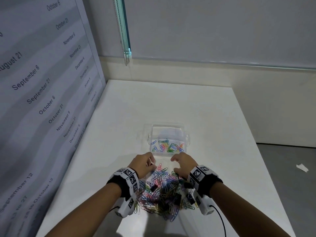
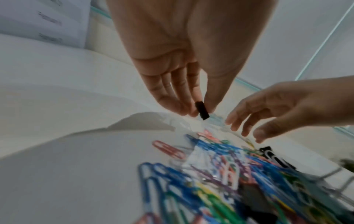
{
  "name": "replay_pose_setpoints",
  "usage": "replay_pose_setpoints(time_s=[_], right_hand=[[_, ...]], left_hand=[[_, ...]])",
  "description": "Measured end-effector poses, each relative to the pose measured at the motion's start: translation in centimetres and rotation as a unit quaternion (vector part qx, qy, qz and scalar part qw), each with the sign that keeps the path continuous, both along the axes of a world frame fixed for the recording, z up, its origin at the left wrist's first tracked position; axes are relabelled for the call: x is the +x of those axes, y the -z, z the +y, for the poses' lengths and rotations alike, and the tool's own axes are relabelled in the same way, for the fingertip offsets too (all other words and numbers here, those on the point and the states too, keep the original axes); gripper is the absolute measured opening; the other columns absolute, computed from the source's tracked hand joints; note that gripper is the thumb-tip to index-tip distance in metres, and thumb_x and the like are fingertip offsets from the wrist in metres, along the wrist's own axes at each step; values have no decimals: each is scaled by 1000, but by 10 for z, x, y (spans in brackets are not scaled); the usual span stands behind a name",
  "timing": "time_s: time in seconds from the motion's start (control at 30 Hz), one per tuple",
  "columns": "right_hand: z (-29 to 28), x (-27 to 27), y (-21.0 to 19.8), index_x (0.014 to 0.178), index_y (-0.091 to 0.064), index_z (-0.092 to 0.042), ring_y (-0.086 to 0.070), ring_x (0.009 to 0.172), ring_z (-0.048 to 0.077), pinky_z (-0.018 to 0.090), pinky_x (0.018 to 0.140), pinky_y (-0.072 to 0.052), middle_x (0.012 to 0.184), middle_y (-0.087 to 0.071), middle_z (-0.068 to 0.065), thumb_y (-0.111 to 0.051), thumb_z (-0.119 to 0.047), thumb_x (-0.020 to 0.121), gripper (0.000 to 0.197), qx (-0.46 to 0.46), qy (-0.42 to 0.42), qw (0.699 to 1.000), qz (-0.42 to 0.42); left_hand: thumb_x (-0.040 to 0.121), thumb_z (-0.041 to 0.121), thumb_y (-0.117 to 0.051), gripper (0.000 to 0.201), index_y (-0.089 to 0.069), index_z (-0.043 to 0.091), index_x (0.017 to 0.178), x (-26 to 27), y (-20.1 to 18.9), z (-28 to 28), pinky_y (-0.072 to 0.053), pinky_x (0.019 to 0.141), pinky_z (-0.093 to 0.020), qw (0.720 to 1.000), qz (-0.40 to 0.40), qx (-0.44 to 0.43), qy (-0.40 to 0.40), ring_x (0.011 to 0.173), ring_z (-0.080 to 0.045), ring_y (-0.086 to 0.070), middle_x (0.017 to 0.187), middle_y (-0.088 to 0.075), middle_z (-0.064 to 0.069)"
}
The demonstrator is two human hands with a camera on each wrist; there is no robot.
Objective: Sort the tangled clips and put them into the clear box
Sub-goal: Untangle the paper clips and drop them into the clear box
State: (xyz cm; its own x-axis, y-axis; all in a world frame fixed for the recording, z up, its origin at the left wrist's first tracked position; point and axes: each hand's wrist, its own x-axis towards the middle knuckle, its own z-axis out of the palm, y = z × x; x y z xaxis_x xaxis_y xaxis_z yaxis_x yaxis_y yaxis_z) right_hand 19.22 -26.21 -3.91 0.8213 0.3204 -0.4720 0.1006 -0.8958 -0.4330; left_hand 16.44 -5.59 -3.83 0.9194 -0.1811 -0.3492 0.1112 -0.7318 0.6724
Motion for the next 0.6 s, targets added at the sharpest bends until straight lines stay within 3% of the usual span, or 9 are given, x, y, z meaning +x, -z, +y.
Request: replay_pose_setpoints(time_s=[0.13, 0.27, 0.33, 0.4, 0.5, 0.6], right_hand=[[20, -4, 2, 134, -39, -20, -35, 129, 24, 34, 109, -33, 137, -37, 8, -70, -29, 75, 67, -2, -41, 999, 17], [39, -6, 0, 139, -31, -19, -30, 130, 26, 37, 109, -32, 139, -32, 9, -75, -32, 71, 82, -38, -142, 989, 28], [43, -8, -1, 135, -37, -18, -34, 124, 28, 38, 107, -35, 134, -36, 10, -75, -26, 70, 77, -50, -177, 982, 28], [44, -9, 0, 126, -47, -16, -41, 116, 28, 36, 98, -39, 125, -42, 12, -75, -22, 70, 63, -47, -185, 981, 40], [41, -13, 0, 107, -60, -12, -50, 101, 27, 31, 80, -40, 101, -47, 8, -70, -16, 75, 34, -34, -166, 984, 57], [33, -14, -1, 94, -66, -12, -58, 95, 26, 26, 72, -37, 95, -63, 8, -62, -13, 77, 17, -3, -121, 992, 40]], left_hand=[[85, 21, -62, 23, -44, 30, 74, 0, 5, 23, -37, 56, -15, 998, 0, 50, -28, 68, -14, -51, 68, -52, 8], [85, 22, -61, 17, -44, 22, 80, -6, 11, 34, -34, 56, -18, 995, 8, 94, -26, 72, -18, -51, 71, -47, 6], [82, 27, -63, 21, -43, 21, 85, -9, 12, 33, -36, 57, -23, 993, 8, 119, -21, 77, -20, -51, 85, -43, 3], [78, 33, -65, 27, -43, 21, 89, -11, 11, 30, -39, 66, -27, 991, 13, 130, -20, 81, -21, -51, 95, -36, 3], [76, 35, -66, 30, -47, 20, 94, -11, 8, 19, -45, 73, -30, 993, 9, 121, -7, 89, -23, -54, 102, -36, 1], [75, 35, -66, 33, -52, 18, 99, -8, 3, 4, -49, 81, -34, 994, 2, 102, 27, 94, -23, -54, 103, -40, -1]])
